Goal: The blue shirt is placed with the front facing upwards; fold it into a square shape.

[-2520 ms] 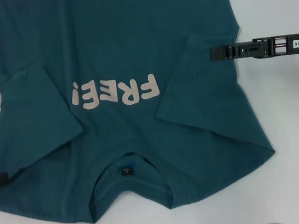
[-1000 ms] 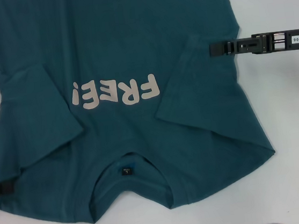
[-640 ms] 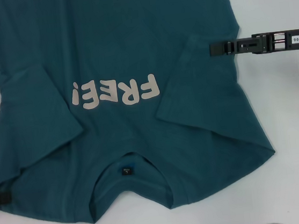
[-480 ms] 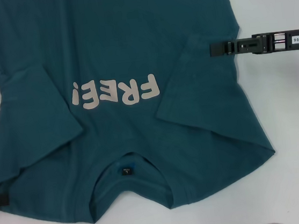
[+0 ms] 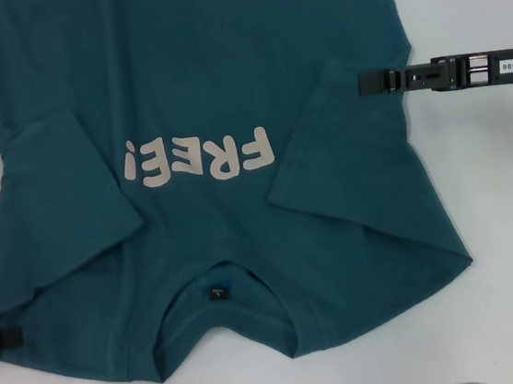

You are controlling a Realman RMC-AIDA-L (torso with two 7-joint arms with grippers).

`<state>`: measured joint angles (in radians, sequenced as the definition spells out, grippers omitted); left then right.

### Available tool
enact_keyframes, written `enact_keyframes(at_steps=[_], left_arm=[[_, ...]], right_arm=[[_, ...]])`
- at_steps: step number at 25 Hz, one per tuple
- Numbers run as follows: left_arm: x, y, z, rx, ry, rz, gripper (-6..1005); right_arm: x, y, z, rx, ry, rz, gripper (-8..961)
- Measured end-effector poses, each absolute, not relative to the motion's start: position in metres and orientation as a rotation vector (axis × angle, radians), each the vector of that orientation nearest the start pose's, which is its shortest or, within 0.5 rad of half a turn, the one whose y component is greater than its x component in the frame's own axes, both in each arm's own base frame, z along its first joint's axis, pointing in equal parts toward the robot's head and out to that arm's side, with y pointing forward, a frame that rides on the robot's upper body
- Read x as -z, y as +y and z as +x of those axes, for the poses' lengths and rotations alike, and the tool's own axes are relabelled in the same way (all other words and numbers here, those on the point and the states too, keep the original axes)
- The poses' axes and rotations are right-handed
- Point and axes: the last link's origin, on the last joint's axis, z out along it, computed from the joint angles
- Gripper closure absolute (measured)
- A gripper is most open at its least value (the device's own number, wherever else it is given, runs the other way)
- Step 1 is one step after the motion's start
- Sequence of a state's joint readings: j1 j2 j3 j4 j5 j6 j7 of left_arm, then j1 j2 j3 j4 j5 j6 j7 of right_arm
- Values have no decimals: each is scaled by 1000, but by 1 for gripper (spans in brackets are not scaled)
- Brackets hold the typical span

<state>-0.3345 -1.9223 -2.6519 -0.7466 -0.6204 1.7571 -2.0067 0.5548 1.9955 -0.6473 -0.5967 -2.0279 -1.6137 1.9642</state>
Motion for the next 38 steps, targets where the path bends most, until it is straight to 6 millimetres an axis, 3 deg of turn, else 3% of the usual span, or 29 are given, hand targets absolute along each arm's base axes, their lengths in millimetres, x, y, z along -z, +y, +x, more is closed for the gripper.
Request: enact_keyframes(at_steps=[11,23,34,38], left_arm=[[-73,240,-373,161,-1779,-2433,140],[-73,243,-376,147,-1792,-2397,210],[-75,248,-378,137,-1792,-2347,658],[-75,249,-378,131,-1784,-2341,744]], right_arm=[[-25,334,273,-786,1455,-2559,234],[-25,333,274,-785,1458,-2556,235],[-25,332,274,-789,1460,-2557,235],[-26,332,274,-795,1461,-2553,235]])
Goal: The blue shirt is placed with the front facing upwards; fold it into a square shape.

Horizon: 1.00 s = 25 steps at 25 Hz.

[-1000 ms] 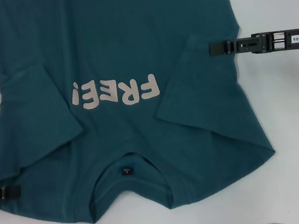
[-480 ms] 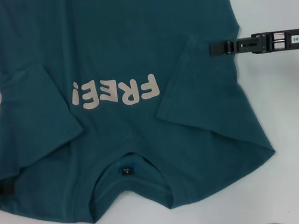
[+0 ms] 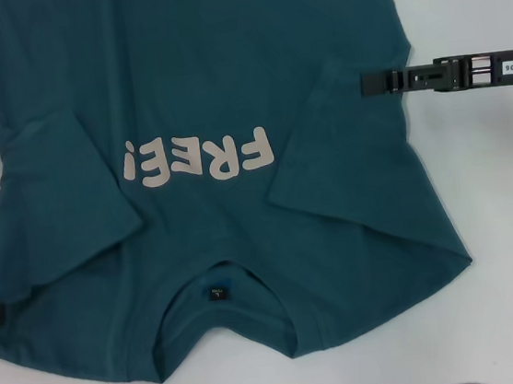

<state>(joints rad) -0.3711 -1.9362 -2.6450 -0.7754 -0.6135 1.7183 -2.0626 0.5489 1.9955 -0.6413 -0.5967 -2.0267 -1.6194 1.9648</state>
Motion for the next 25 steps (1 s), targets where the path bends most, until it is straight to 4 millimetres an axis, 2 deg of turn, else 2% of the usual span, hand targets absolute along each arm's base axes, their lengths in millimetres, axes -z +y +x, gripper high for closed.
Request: enact_keyframes(at_steps=[7,9,25], left_arm=[[-78,249,-377,124,-1786,-2354,895],[-78,248,-376,124,-1787,-2357,971],[-86,244,-373,93,-1791,-2391,969]], right_arm=[[-26,332,275,-800,1460,-2548,235],[-26,331,276,-799,1461,-2546,235],[-33,315,293,-749,1560,-2526,241]])
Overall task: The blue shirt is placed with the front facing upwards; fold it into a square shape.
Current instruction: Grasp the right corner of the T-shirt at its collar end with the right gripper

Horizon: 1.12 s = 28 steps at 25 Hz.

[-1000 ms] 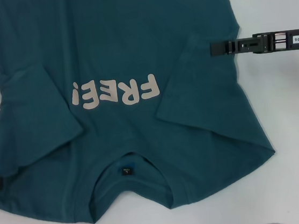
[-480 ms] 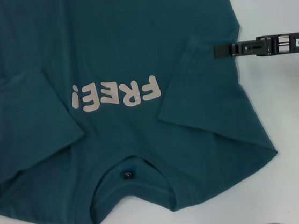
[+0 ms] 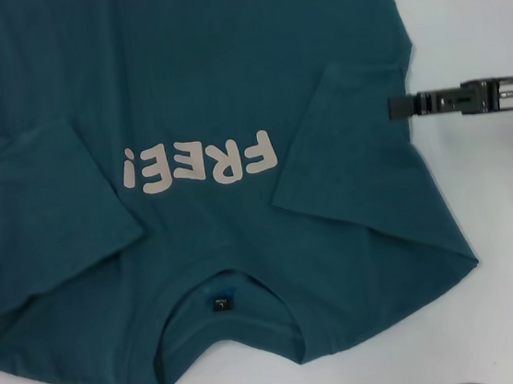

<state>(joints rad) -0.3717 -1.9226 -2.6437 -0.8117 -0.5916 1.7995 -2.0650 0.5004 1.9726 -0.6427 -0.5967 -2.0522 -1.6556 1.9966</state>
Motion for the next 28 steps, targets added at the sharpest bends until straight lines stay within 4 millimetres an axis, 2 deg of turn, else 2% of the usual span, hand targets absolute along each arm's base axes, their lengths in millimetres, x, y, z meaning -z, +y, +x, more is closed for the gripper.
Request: enact_keyframes(at_steps=[6,13,20,28], left_arm=[[-85,244,-372,102,-1795,-2390,969],[-82,245,-371,118,-1796,-2394,970],[-78,248,-368,126,-1780,-2405,969],[-78,250,-369,121,-1773,-2394,970]], right_arm=[[-40,297,307,-651,1743,-2502,241],[-57,264,328,-532,1966,-2401,240],[-54,249,342,-487,2037,-2338,241],[-49,249,347,-449,2044,-2306,242]])
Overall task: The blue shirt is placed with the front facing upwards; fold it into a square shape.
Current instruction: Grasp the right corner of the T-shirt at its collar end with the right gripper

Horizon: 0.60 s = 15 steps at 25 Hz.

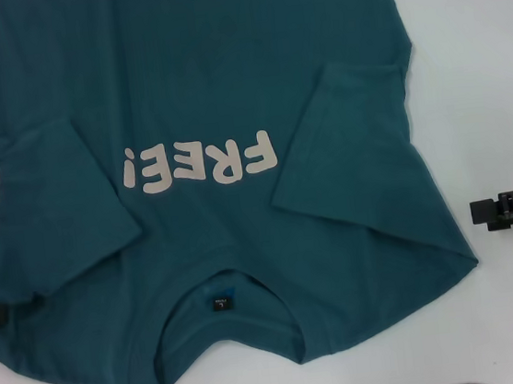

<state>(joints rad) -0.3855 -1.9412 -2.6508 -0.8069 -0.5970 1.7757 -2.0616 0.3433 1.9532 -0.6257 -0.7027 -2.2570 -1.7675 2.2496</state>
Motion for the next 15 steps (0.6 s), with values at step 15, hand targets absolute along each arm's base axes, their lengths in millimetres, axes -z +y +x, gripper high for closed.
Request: enact_keyframes(at_steps=[15], left_arm=[[-76,252,-368,113,-1775,-2406,969]], right_arm=[[-44,240,355,-396,2088,-2277,269]])
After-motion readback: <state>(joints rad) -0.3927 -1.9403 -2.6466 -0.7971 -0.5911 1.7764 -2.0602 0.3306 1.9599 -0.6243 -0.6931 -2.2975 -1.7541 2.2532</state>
